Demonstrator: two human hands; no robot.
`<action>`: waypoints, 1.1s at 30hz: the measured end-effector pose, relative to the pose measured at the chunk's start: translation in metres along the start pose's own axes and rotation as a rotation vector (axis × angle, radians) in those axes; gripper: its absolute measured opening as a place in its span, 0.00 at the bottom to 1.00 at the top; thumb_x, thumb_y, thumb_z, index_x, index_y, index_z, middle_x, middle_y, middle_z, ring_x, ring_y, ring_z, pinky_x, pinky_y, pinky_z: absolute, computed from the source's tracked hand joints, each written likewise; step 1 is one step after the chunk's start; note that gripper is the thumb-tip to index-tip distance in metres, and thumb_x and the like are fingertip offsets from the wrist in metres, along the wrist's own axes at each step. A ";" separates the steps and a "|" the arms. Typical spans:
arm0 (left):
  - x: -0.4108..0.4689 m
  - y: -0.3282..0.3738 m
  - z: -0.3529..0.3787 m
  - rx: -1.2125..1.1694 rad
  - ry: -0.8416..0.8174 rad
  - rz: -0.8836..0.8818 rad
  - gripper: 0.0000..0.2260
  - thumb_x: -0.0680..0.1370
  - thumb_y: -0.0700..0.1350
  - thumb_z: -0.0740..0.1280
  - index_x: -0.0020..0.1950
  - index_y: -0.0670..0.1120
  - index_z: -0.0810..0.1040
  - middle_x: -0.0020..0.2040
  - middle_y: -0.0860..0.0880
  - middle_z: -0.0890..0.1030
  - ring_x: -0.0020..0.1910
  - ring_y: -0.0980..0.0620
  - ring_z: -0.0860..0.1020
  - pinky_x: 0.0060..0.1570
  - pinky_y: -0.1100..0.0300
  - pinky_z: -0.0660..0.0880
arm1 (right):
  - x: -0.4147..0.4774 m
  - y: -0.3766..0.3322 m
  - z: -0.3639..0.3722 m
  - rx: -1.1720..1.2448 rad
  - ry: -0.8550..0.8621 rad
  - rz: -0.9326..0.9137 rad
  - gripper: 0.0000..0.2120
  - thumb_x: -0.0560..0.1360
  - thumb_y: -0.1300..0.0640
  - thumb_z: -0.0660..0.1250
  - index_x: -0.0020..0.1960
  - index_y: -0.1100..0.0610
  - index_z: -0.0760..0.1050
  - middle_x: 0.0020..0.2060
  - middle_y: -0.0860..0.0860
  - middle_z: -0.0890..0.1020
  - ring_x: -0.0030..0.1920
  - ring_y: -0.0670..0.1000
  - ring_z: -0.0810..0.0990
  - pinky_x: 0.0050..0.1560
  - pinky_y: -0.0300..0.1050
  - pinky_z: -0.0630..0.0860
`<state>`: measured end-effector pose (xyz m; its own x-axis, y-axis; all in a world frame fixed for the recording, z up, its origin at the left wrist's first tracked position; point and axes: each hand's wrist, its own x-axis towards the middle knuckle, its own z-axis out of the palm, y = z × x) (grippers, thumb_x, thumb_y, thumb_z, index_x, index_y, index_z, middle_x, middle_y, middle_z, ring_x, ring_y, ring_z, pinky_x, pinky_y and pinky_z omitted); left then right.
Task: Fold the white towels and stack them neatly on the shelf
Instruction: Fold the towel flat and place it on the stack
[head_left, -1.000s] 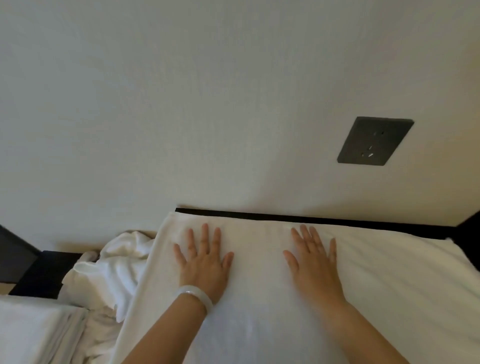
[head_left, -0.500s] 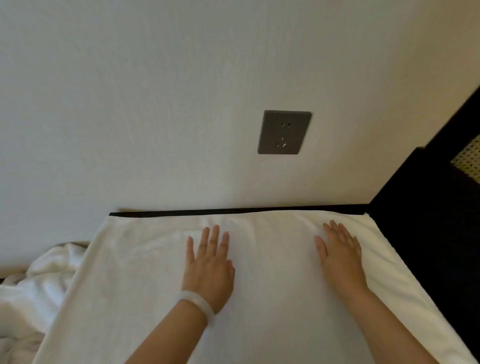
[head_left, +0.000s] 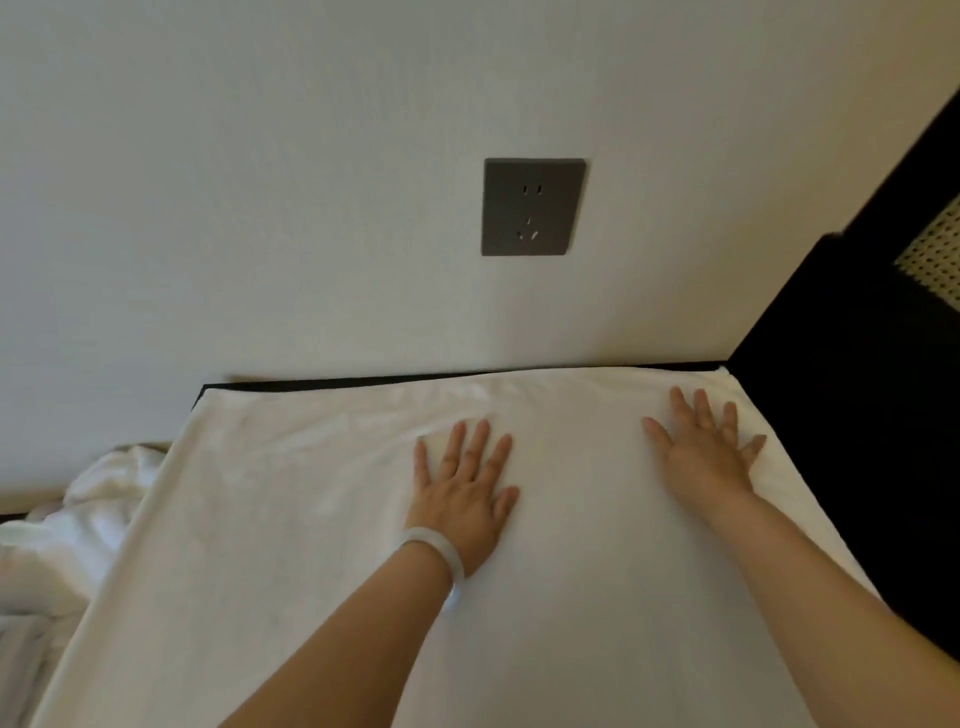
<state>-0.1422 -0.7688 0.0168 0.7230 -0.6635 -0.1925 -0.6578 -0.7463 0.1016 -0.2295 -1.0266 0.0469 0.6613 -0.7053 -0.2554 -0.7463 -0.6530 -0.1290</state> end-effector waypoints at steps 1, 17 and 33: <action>-0.008 -0.002 0.000 -0.017 0.003 -0.002 0.36 0.70 0.64 0.26 0.79 0.58 0.38 0.79 0.53 0.36 0.77 0.49 0.33 0.73 0.38 0.34 | -0.022 -0.007 0.005 -0.003 0.000 -0.079 0.31 0.81 0.36 0.43 0.80 0.45 0.41 0.80 0.46 0.42 0.79 0.54 0.37 0.74 0.67 0.36; -0.132 -0.100 0.028 -0.085 0.027 -0.523 0.32 0.71 0.71 0.32 0.74 0.65 0.30 0.78 0.53 0.31 0.76 0.39 0.33 0.68 0.27 0.39 | -0.117 0.020 0.049 -0.137 -0.044 0.026 0.34 0.72 0.28 0.32 0.76 0.37 0.30 0.79 0.49 0.38 0.77 0.64 0.39 0.68 0.78 0.41; -0.167 -0.055 0.036 -0.059 0.002 -0.276 0.34 0.75 0.71 0.34 0.79 0.61 0.49 0.80 0.52 0.49 0.78 0.37 0.49 0.66 0.24 0.49 | -0.172 -0.011 0.072 -0.174 -0.003 -0.199 0.38 0.70 0.26 0.28 0.76 0.39 0.30 0.79 0.47 0.38 0.78 0.63 0.37 0.70 0.76 0.39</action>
<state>-0.2345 -0.6148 0.0087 0.8737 -0.4345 -0.2189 -0.4223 -0.9007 0.1023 -0.3408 -0.8784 0.0238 0.7935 -0.5575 -0.2442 -0.5770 -0.8167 -0.0102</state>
